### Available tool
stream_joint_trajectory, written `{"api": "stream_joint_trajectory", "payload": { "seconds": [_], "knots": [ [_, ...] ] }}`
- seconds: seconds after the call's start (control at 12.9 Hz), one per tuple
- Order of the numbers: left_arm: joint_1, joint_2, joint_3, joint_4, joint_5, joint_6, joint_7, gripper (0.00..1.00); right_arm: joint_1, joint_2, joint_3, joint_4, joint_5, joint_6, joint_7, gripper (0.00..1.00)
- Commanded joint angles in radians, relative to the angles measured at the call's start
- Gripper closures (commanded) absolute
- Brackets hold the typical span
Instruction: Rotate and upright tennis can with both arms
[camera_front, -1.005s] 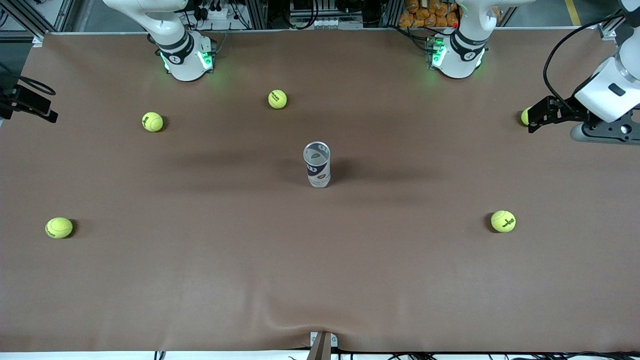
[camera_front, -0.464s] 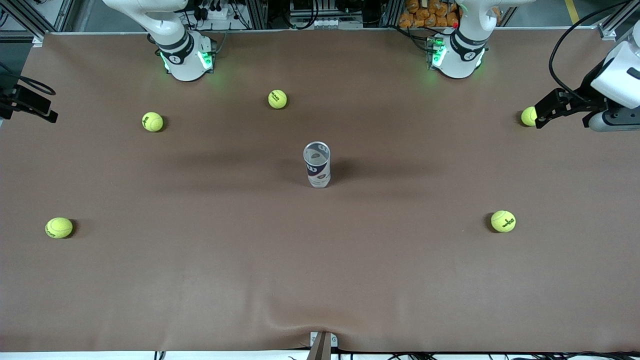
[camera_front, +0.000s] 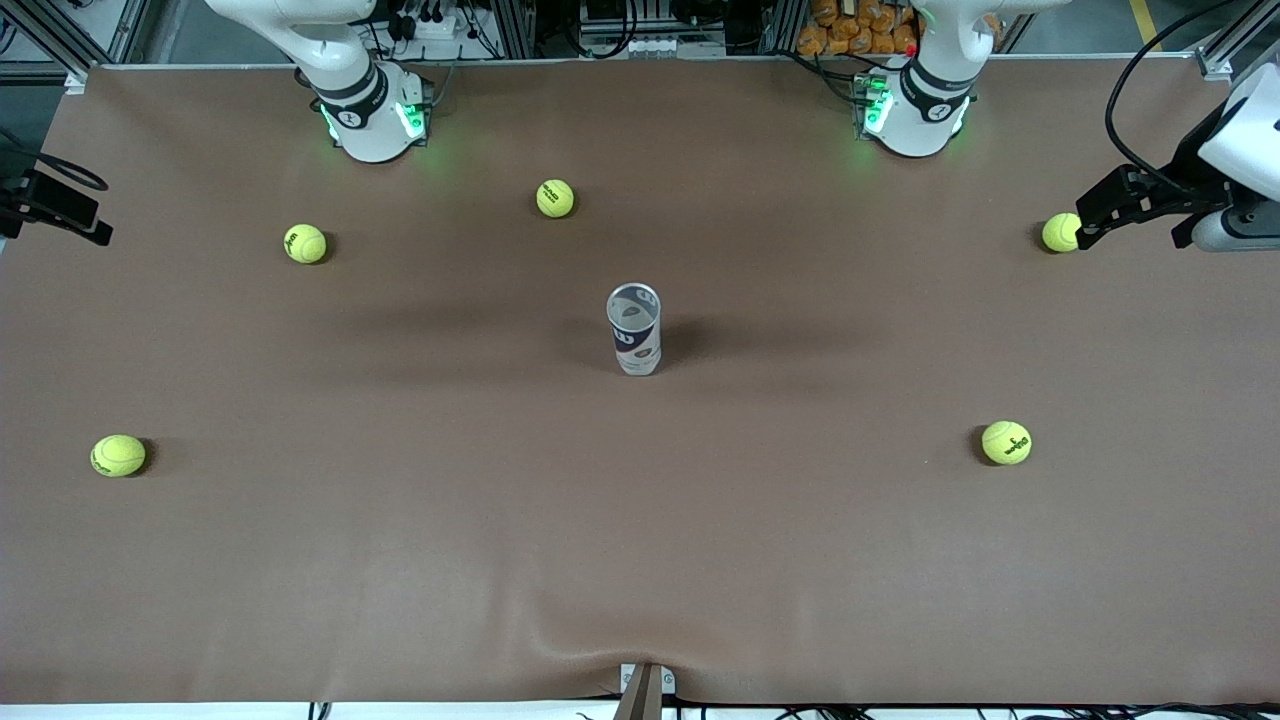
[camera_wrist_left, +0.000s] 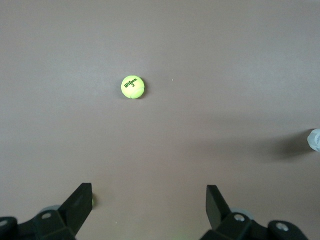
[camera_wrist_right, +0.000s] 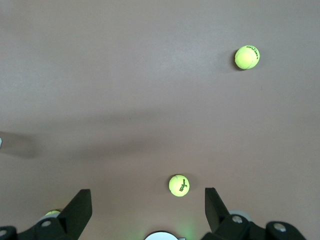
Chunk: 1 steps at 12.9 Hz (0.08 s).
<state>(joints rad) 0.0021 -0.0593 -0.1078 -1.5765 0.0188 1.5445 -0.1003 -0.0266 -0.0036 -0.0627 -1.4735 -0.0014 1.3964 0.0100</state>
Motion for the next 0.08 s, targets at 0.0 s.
{"api": "stream_joint_trajectory", "payload": {
  "seconds": [0.0],
  "knots": [
    [0.010, 0.013, -0.007, 0.033, -0.017, -0.029, -0.010, 0.00, 0.002, -0.013, 0.004, 0.002, -0.009, -0.010, 0.015, 0.00]
  ]
}}
